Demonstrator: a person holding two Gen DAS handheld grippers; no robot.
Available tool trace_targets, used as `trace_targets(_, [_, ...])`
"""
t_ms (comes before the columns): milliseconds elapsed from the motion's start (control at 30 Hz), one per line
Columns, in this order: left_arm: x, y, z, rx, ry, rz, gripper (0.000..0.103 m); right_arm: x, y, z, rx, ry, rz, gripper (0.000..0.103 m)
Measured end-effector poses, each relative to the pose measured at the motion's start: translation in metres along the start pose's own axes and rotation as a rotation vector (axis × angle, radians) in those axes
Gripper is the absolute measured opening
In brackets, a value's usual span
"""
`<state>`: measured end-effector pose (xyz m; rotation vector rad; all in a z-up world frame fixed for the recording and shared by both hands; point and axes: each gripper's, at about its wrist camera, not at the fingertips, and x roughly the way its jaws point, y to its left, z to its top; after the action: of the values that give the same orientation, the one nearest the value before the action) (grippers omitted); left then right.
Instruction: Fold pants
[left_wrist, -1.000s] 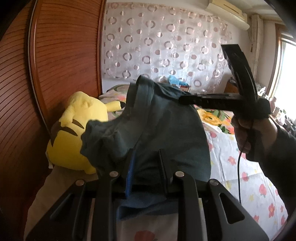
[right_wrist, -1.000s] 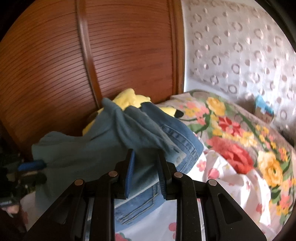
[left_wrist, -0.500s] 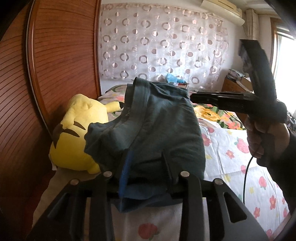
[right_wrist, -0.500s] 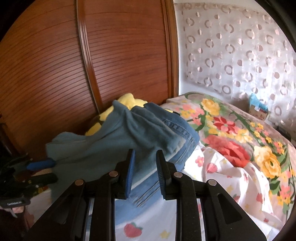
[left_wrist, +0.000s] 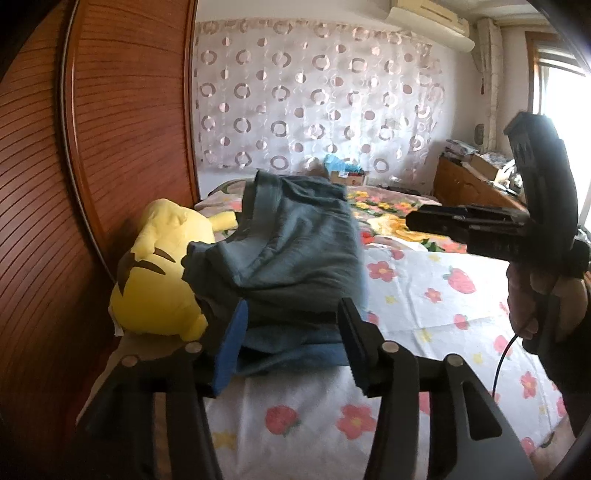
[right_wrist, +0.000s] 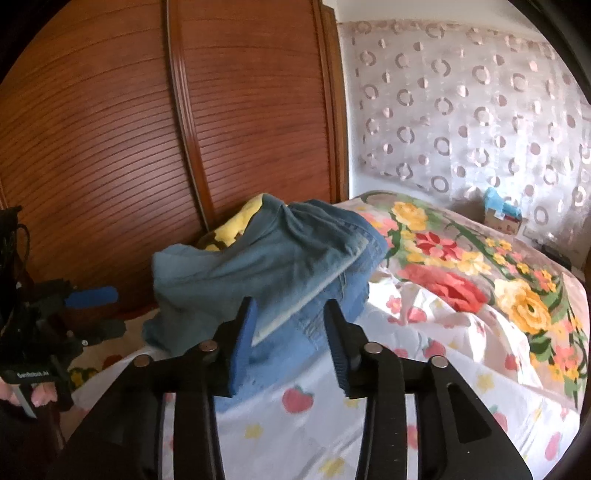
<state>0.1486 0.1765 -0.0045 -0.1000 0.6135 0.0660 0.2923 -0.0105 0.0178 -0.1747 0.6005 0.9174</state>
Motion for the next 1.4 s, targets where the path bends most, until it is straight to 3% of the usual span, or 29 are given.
trace_targets(500, [-0.053, -0.059, -0.018, 0.081, -0.069, -0.025, 0.055, -0.12, 0.021, -0.06, 0.062, -0.104, -0.13, 0.078])
trace_targets(733, [-0.061, -0.09, -0.024, 0.109, -0.08, -0.045, 0.055, -0.183, 0.029, -0.096, 0.124, -0.149, -0.26, 0.082])
trace_targets(933, [-0.069, -0.112, -0.026, 0.122, -0.085, -0.11, 0.055, -0.226, 0.028, -0.125, 0.183, -0.176, -0.346, 0.082])
trace_targets(1400, [-0.099, -0.155, -0.022, 0.165, -0.14, -0.128, 0.055, -0.292, 0.017, -0.152, 0.265, -0.234, -0.55, 0.082])
